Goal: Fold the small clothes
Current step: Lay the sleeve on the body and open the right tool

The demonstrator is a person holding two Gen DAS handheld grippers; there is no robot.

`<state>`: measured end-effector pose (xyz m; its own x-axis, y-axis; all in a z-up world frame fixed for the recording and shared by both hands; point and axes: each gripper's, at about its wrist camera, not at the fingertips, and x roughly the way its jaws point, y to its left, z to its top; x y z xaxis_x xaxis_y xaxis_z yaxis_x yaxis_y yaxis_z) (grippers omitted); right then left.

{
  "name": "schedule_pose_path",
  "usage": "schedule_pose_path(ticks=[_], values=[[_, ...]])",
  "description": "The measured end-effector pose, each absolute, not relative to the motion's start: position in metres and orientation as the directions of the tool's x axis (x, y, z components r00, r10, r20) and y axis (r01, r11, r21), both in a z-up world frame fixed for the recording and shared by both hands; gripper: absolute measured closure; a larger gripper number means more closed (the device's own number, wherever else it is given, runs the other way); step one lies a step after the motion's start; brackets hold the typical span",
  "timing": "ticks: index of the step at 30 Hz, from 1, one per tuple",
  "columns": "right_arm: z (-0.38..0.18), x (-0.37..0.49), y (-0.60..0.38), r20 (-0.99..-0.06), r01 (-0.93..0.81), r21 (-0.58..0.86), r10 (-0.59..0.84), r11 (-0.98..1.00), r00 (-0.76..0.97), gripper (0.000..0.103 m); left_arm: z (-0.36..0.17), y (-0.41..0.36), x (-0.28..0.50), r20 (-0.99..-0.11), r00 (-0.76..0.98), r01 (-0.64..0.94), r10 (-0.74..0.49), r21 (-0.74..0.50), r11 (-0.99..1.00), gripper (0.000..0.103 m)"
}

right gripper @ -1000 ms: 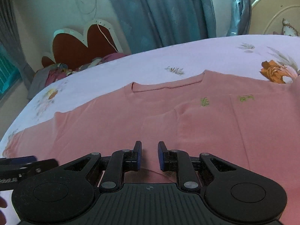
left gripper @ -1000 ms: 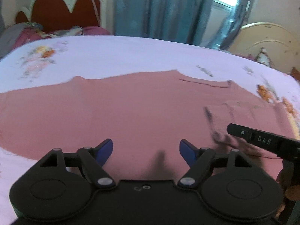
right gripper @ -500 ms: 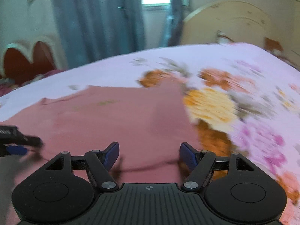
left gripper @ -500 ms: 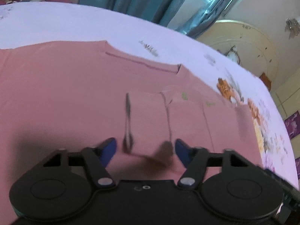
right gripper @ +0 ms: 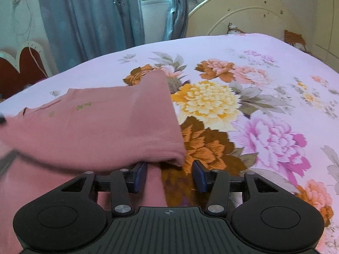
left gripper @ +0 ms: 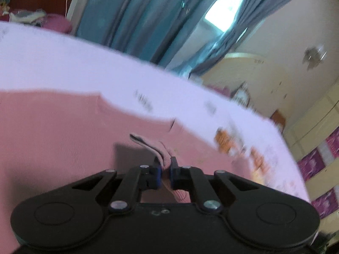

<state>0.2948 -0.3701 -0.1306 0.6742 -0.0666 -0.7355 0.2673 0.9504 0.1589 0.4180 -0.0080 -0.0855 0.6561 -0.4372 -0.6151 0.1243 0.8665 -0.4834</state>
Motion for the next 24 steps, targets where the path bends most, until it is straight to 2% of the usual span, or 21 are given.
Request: schedule_pose_path(ticks=[3,5,6,9,10,11,16,17,20,21,23,24], values=[[-0.129,0.300,-0.362,-0.728,0.243,0.150,-0.059,0.958,0.683,0.055,-0.063,0.007,0.417,-0.572,0.708,0.126,-0.414,-0.474,0.871,0.096],[-0.128,0.304,-0.358,-0.724,0.233,0.152,-0.052,0.960,0.688,0.065,-0.060,0.022,0.413,-0.570,0.731,0.112,-0.375,-0.442,0.890,0.096],[-0.128,0.308,-0.357,-0.727,0.227,0.160,-0.041,0.961,0.685,0.079,-0.062,0.028,0.412,-0.578,0.736,0.102,-0.352,-0.420,0.902,0.096],[-0.130,0.313,-0.352,-0.730,0.225,0.162,-0.037,0.961,0.682,0.081,-0.084,0.047,0.410,-0.636,0.710,0.034,-0.301,-0.397,0.917,0.096],[-0.131,0.312,-0.352,-0.731,0.229,0.165,-0.037,0.959,0.682,0.089,-0.093,0.052,0.408,-0.654,0.703,0.015,-0.279,-0.378,0.926,0.096],[-0.131,0.310,-0.354,-0.730,0.239,0.171,-0.040,0.956,0.682,0.093,-0.104,0.054,0.406,-0.677,0.691,-0.006,-0.252,-0.354,0.935,0.096],[-0.137,0.298,-0.364,-0.739,0.288,0.186,-0.060,0.939,0.671,0.093,-0.143,0.050,0.406,-0.758,0.614,-0.030,-0.221,-0.302,0.953,0.095],[-0.134,0.297,-0.364,-0.744,0.285,0.181,-0.059,0.941,0.666,0.093,-0.146,0.050,0.402,-0.756,0.620,-0.024,-0.211,-0.287,0.958,0.094],[-0.125,0.287,-0.365,-0.747,0.261,0.175,-0.044,0.949,0.663,0.092,-0.137,0.057,0.395,-0.748,0.642,-0.046,-0.168,-0.257,0.965,0.080],[-0.120,0.281,-0.366,-0.742,0.258,0.176,-0.044,0.950,0.669,0.092,-0.131,0.061,0.393,-0.738,0.658,-0.059,-0.151,-0.250,0.967,0.079],[-0.110,0.274,-0.369,-0.720,0.251,0.191,-0.038,0.949,0.693,0.084,-0.119,0.071,0.390,-0.717,0.687,-0.079,-0.120,-0.237,0.968,0.078],[-0.105,0.274,-0.370,-0.708,0.247,0.191,-0.041,0.950,0.705,0.070,-0.112,0.074,0.389,-0.705,0.699,-0.079,-0.117,-0.239,0.968,0.078]])
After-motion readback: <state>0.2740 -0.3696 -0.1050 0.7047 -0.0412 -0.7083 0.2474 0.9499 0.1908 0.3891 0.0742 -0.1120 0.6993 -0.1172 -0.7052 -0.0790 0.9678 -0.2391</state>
